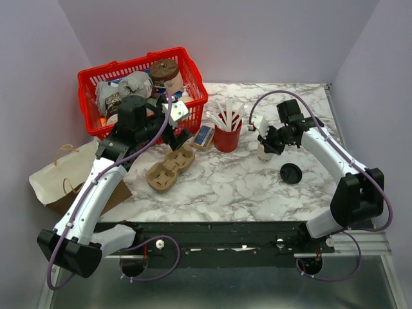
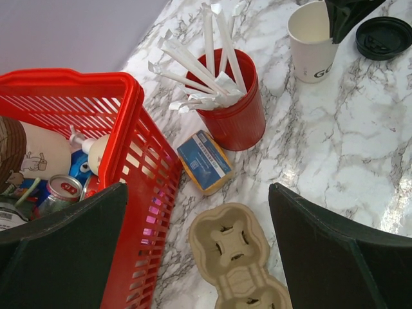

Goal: Pack the takeout coffee

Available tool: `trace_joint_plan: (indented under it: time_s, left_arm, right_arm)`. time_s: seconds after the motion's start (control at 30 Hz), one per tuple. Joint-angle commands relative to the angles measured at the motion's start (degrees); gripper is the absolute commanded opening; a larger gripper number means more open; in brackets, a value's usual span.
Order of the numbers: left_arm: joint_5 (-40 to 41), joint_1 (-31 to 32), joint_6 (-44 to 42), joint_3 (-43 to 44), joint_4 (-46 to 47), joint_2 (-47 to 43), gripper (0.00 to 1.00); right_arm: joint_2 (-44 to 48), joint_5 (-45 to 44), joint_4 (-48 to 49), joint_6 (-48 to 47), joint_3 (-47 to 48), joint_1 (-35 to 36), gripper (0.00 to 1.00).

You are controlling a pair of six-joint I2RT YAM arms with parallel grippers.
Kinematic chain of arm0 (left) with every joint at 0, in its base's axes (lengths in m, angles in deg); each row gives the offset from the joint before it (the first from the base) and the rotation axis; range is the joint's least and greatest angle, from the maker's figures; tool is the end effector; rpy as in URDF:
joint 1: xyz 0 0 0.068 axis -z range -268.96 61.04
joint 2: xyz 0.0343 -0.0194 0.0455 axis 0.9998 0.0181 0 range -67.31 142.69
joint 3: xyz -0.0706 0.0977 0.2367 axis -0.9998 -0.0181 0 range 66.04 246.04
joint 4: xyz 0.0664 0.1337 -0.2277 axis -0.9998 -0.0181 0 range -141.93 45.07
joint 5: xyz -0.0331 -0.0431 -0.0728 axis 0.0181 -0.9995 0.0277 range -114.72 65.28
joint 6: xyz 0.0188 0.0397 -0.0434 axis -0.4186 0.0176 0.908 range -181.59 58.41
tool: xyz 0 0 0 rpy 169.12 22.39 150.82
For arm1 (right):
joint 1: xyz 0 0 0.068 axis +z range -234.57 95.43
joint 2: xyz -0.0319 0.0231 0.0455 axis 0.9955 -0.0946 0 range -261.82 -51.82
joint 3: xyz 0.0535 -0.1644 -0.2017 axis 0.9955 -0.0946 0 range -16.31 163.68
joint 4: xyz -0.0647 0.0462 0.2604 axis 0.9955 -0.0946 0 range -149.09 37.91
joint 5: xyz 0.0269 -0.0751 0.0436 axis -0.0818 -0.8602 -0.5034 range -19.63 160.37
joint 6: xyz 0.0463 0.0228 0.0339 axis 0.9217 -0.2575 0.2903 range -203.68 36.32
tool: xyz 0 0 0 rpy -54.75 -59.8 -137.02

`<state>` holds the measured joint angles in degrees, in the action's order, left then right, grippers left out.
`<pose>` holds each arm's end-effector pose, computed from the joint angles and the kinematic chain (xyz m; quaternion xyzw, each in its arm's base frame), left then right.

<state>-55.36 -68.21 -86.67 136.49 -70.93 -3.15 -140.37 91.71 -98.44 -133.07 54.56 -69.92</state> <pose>0.2384 -0.1156 0.3936 0.4471 0.6672 -0.1949 0.5630 0.3126 0.0993 0.2437 -0.5430 0.7898 0.1062 0.2646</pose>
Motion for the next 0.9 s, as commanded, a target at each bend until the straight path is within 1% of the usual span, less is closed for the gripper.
trace_joint_plan:
  time_s: [0.0, 0.13, 0.27, 0.37, 0.5, 0.6, 0.87]
  left_arm:
    - [0.75, 0.16, -0.49, -2.34, -0.02, -1.67, 0.98]
    - [1.71, 0.08, -0.67, -4.27, -0.81, -2.55, 0.99]
    - [3.21, 0.16, 0.56, -6.20, -3.70, -2.46, 0.98]
    - [4.88, 0.16, 2.05, -6.99, -5.90, -2.02, 0.98]
    - [7.25, 0.08, 2.58, -9.10, -6.87, -2.20, 0.98]
    - [9.01, 0.16, 3.02, -10.42, -7.22, -2.90, 0.98]
    - [9.10, 0.16, 2.23, -11.83, -9.07, -3.08, 0.99]
  right_arm:
    - [5.57, 2.74, -3.57, -4.92, -2.84, 4.23, 0.01]
    - [9.36, 3.70, -4.19, -9.05, -6.35, 8.80, 0.01]
    - [12.17, 5.28, -4.28, -13.27, -9.34, 12.85, 0.01]
    - [14.81, 6.69, -4.19, -18.71, -12.41, 15.83, 0.01]
    - [16.75, 8.19, -4.19, -21.80, -15.14, 19.70, 0.01]
    - [16.48, 8.80, -4.19, -22.85, -15.50, 20.32, 0.01]
    - [15.52, 9.68, -4.37, -25.14, -15.24, 20.59, 0.01]
